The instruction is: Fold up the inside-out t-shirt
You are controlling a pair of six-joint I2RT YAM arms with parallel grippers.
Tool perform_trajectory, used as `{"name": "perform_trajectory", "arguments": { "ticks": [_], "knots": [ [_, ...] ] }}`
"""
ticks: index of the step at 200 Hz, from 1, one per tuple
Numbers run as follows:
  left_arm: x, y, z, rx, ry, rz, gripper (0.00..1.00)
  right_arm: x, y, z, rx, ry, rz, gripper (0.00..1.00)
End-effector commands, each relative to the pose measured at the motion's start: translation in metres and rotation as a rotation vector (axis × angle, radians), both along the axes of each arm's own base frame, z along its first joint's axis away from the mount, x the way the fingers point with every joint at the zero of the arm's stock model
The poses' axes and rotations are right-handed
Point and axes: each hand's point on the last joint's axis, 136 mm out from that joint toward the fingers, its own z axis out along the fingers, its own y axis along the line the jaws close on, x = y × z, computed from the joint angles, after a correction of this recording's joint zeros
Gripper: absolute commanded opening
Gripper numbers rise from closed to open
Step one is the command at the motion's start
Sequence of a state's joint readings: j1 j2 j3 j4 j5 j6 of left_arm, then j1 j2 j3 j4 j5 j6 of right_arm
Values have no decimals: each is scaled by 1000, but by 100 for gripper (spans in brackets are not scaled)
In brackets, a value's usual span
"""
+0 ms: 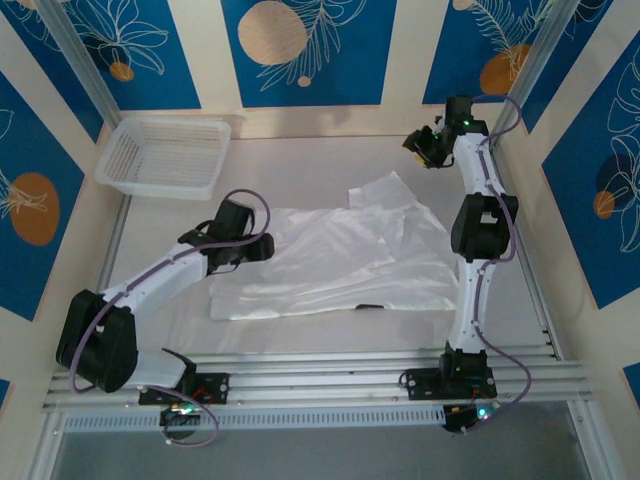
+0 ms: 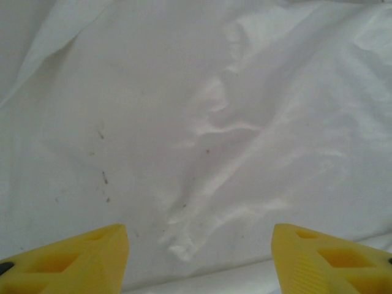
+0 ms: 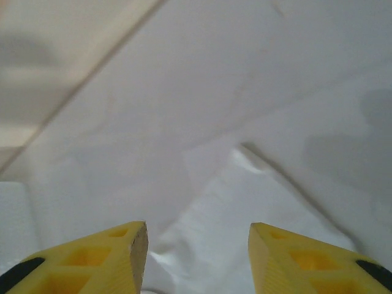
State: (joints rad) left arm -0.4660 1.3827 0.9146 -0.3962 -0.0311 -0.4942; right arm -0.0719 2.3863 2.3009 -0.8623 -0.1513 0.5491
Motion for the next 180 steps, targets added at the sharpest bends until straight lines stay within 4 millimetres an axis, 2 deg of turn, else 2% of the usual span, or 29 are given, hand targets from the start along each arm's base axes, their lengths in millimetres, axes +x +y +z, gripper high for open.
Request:
{"name": "perform_trajectory", "arguments": {
  "ticks": [1,23,36,72,101,131,147,155,165,180],
  "knots": [
    [11,-1,6,27,-27,-18,63,-36,-16,-18,-194,80,117,47],
    [14,0,4,50,-25,-21,63,-45,-9,-35,-250,87,221,55],
    [17,10,6,105,-29,7,64,-47,-4,-47,-285,112,259,59],
    [30,39,26,267,-65,79,70,-51,-4,-84,-356,225,270,60],
    [39,47,37,300,-79,87,71,-58,2,-107,-344,292,287,60],
    [48,46,42,289,-82,87,72,-67,9,-118,-316,331,313,58],
    [53,42,45,279,-88,82,72,-68,13,-120,-293,334,320,50],
    [55,41,46,274,-88,80,72,-67,16,-119,-279,329,323,40],
    [59,37,46,263,-88,74,72,-64,16,-115,-278,317,321,21],
    [63,32,44,251,-79,63,72,-56,15,-99,-287,280,318,6]
  ]
}}
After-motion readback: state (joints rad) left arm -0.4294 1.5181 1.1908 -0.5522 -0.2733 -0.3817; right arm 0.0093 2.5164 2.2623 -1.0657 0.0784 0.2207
